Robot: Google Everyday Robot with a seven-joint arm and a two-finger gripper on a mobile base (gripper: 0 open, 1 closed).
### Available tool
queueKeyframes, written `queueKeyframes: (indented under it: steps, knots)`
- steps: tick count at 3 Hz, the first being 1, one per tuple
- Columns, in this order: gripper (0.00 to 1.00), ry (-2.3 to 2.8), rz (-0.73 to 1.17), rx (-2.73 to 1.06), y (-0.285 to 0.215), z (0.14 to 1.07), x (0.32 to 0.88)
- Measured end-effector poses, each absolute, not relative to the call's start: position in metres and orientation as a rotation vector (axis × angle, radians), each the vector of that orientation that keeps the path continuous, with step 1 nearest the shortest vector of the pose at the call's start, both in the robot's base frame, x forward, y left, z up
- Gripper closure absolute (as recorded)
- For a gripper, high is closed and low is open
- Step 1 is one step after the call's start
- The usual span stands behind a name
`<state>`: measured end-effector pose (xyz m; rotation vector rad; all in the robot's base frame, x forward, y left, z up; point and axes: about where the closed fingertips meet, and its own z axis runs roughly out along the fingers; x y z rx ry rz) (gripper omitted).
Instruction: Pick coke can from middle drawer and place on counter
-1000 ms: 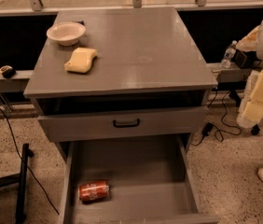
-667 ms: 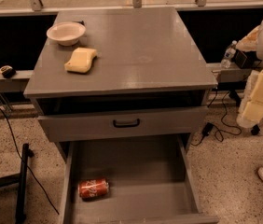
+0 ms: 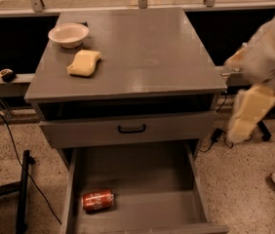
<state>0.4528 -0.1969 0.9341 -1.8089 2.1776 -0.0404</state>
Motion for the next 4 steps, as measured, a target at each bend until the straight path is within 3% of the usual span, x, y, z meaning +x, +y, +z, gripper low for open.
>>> queueKeyframes:
  steps: [1,2,4]
  knots:
    - [0.0,2.075,0.047,-1.958,-0.145,0.846,0.459]
    - [0.0,2.051,0.185,-2.045,-0.141,0.751,0.439]
    - [0.0,1.934,0.296,-2.113,-0.119,0.717,0.439]
